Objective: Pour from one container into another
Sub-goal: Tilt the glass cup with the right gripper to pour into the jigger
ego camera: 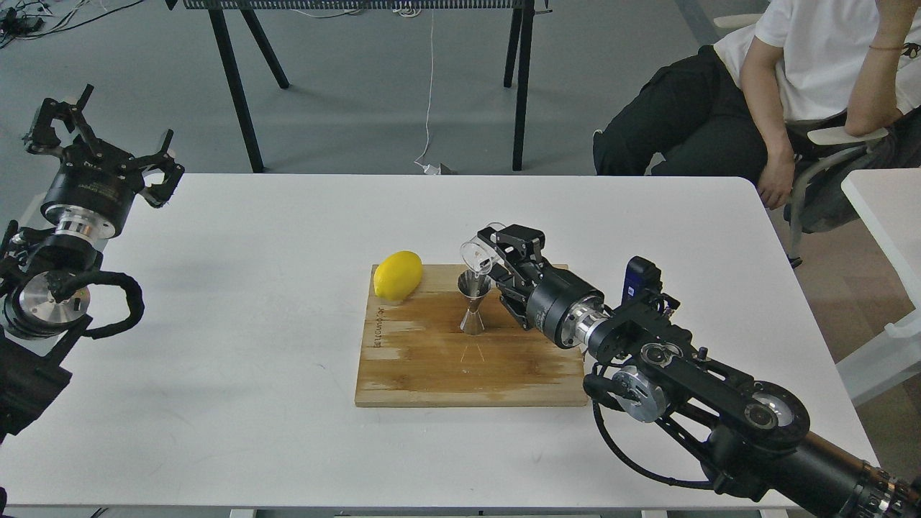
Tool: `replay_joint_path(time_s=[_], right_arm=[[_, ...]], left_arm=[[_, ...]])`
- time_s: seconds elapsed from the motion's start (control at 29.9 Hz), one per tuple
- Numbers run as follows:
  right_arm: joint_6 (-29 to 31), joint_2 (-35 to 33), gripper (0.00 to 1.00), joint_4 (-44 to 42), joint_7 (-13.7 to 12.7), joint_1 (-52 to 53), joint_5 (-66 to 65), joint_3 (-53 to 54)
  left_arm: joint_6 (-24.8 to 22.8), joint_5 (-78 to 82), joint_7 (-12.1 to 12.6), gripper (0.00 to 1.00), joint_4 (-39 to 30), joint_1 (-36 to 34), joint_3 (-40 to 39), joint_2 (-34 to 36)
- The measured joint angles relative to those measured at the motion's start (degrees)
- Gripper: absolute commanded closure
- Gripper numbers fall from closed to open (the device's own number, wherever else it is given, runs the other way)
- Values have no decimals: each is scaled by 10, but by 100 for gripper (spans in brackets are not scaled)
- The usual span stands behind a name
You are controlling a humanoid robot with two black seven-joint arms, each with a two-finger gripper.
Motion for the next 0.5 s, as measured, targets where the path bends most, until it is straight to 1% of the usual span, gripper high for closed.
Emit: replay_joint_path(time_s=[0.2, 0.5], right_arm=[[-1, -1, 74, 0, 0, 0, -36, -7], [-12, -4, 74, -3, 12, 1, -81, -21]], left_arm=[[0, 0, -3, 0, 0, 0, 0, 0], [0, 0, -3, 0, 0, 1, 0, 0]])
